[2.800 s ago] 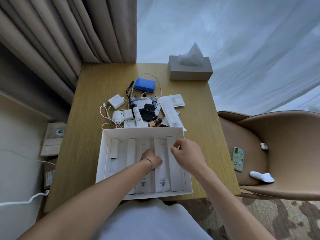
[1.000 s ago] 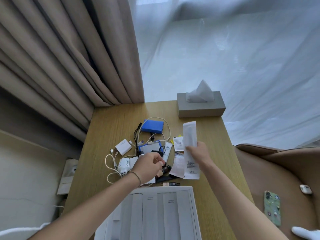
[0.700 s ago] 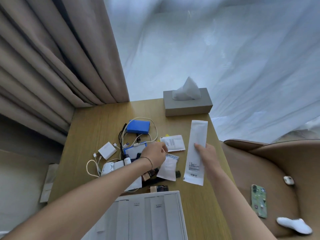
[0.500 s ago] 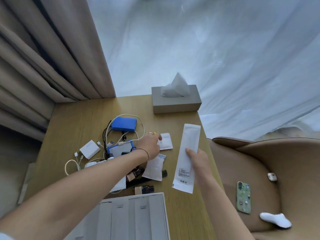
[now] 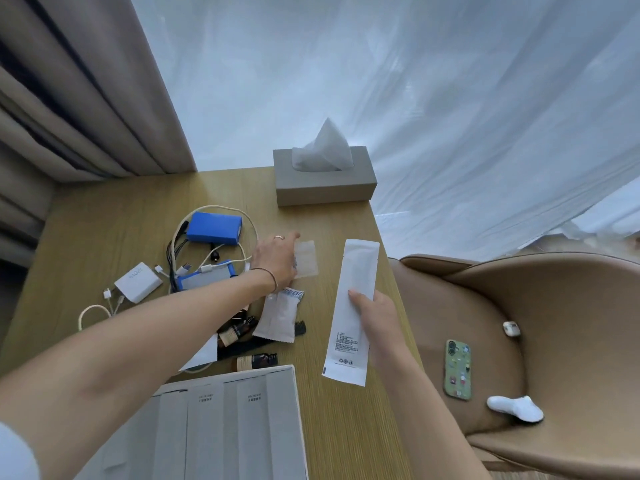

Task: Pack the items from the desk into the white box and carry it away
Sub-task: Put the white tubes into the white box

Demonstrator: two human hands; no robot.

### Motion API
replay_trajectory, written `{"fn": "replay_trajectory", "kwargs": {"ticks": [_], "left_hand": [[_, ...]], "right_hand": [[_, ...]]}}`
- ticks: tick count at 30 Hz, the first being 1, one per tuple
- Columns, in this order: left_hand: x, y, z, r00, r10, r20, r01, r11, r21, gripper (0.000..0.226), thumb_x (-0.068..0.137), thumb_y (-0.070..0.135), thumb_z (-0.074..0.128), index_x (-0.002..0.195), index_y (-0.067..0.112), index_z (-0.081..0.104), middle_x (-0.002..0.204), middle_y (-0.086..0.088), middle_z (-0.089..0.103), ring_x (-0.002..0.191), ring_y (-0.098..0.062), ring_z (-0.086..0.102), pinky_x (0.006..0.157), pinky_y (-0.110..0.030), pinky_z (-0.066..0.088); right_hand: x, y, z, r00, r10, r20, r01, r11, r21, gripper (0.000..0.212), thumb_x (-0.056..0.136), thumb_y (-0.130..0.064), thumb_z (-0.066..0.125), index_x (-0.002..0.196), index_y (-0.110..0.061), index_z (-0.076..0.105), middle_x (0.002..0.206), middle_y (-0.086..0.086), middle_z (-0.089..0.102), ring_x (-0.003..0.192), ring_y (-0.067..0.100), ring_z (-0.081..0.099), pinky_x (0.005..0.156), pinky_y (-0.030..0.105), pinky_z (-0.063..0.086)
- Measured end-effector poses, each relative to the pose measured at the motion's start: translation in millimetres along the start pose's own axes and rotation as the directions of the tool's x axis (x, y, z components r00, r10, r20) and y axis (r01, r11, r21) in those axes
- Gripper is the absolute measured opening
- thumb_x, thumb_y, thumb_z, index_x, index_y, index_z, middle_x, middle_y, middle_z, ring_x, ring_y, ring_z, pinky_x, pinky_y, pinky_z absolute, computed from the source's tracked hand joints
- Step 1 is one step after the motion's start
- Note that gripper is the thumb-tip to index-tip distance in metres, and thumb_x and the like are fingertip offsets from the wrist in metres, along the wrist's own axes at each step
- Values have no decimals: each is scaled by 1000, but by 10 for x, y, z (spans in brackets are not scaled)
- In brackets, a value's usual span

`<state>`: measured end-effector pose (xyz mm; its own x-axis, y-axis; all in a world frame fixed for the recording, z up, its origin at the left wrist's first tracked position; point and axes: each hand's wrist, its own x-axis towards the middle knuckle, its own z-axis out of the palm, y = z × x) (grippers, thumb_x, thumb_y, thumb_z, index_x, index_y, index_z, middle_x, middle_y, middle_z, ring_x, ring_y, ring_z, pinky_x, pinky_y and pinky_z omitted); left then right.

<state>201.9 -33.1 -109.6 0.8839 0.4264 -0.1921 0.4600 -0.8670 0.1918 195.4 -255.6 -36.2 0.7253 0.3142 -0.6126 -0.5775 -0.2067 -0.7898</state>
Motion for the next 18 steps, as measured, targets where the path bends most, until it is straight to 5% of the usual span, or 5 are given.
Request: {"fn": "replay_trajectory", "kwargs": {"ticks": [10,14,18], "left_hand": [[-510,-13,-651,991,-81,-110,23,892,-451,17,89,34,68,90,17,66,87,-6,66,82,-27,62,67,-33,49],[-911,-121,-943,965,-212,-152,41,700,-713,18,88,27,71,74,25,59,70,8,62,67,-15,61,52,-24,41],[-1411,-309,-1206,932,-326,-156,33,508,-861,8,88,20,73,83,18,68,73,6,67,67,-8,63,51,-10,43]], "right_hand": [[-562,-274,247,976,-159,151,172,982,-79,17,97,-30,63,98,-17,73,81,2,76,68,15,72,59,27,55],[-840,-291,402,948,-229,219,242,970,-32,10,92,-25,71,95,-17,77,91,6,79,77,21,74,69,36,61],[-1133,-191,578,930,-259,260,264,964,17,9,89,-15,74,96,-11,78,92,9,79,77,19,76,63,24,57]]}}
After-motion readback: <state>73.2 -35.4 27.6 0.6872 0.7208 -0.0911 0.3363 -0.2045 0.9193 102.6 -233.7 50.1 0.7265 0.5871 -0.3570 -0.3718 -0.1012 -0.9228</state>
